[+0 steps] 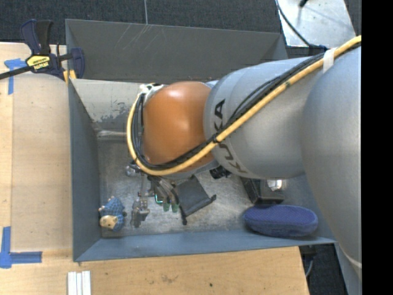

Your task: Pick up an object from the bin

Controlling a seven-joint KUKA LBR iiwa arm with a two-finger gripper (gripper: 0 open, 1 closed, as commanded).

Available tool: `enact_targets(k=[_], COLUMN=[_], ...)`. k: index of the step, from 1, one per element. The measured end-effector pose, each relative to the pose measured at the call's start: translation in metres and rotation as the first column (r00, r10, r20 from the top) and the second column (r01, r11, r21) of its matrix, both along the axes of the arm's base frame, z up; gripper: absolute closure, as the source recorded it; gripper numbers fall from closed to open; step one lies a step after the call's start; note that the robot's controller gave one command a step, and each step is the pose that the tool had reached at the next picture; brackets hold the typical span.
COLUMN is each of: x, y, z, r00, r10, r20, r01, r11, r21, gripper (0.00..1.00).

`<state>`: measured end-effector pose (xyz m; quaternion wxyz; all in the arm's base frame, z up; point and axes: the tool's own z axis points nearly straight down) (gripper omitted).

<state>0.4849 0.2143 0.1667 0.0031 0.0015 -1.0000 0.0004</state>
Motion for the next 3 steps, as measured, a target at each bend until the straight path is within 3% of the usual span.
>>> enact_targets(k=[1,2,3], x=[0.004,0.005,0.016], y=[0.029,0.028,0.017], z=[-0.093,-0.090,0.056], r00=[0.988,0.988,0.985], r10=[0.156,0.152,0.171], r20=[0.005,0.008,0.017], r01=[-0.156,-0.152,-0.171], r11=[0.988,0.988,0.985], r21=[0.001,0.001,0.003], gripper=[0.00,1.00,1.00])
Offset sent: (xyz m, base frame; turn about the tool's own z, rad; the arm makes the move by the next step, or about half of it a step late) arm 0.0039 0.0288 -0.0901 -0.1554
